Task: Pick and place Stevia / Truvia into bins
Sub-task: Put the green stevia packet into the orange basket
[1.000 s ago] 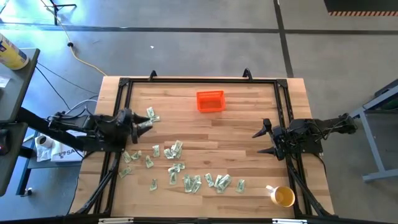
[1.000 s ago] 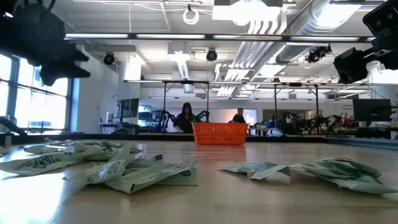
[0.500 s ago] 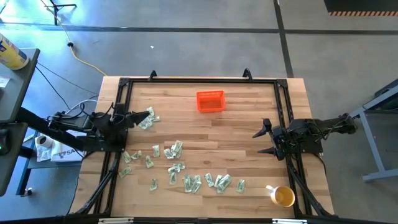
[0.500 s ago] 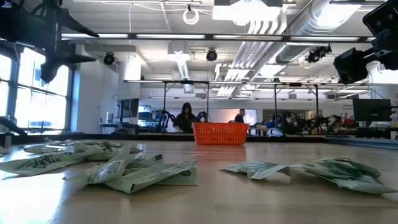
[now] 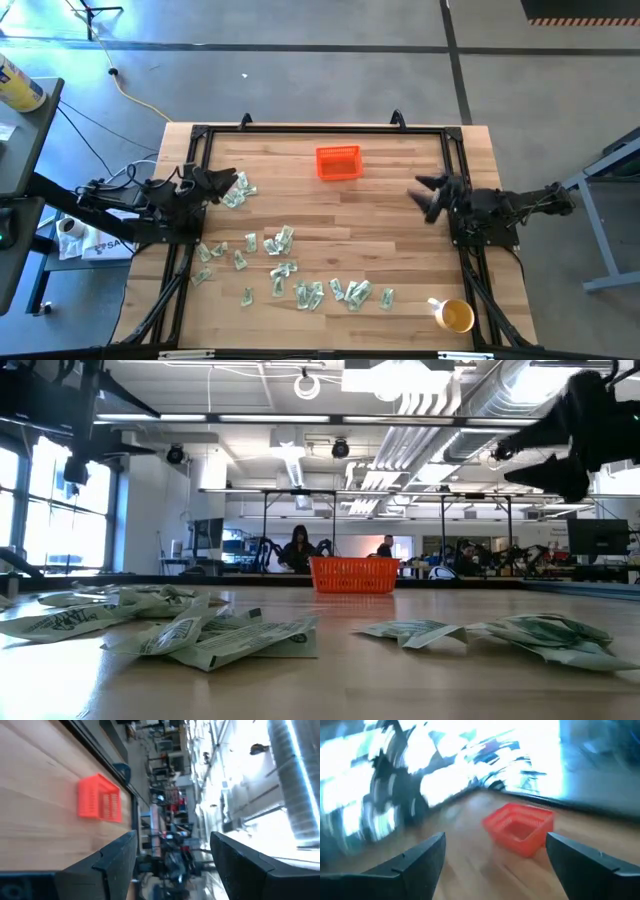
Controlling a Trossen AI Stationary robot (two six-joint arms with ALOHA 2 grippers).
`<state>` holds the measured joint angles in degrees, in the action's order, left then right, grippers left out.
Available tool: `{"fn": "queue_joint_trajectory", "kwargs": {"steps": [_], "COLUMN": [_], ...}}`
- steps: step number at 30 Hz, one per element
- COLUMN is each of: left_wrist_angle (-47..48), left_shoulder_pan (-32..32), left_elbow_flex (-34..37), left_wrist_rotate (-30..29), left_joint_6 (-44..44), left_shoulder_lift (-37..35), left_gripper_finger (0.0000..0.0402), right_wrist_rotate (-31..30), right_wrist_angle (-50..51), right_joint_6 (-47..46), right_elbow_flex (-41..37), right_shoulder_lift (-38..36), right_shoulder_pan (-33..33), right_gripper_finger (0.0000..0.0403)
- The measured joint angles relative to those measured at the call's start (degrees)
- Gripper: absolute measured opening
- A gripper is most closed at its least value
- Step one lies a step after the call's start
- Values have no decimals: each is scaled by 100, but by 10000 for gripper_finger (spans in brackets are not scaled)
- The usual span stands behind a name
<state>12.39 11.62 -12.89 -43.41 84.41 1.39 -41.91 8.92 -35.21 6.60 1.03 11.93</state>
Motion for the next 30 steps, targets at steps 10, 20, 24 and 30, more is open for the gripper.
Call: {"fn": "queue_joint_trajectory", "kwargs": {"steps": [10,20,24,30], "left_wrist_angle": [240,527,621,669], "left_shoulder_pan": [0,0,0,2], "left_elbow_flex": [-1,0,0,0], "left_wrist_rotate": [1013,2671,3195,3308], "left_joint_6": [-127,-1199,-1585,-1809], "left_shoulder_lift": [0,0,0,0], "left_gripper_finger": [285,285,285,285], "right_wrist_rotate": [-917,-1457,-338,789], "right_wrist_angle": [-2451,-4153,-3740,-3320], "right_joint_6": [-1370,-337,-1575,-3217], "right_elbow_flex": [34,35,36,847], "right_shoulder_lift": [42,117,748,3824], "right_shoulder_pan": [6,-68,-195,-103], "right_gripper_finger": [332,332,332,332]}}
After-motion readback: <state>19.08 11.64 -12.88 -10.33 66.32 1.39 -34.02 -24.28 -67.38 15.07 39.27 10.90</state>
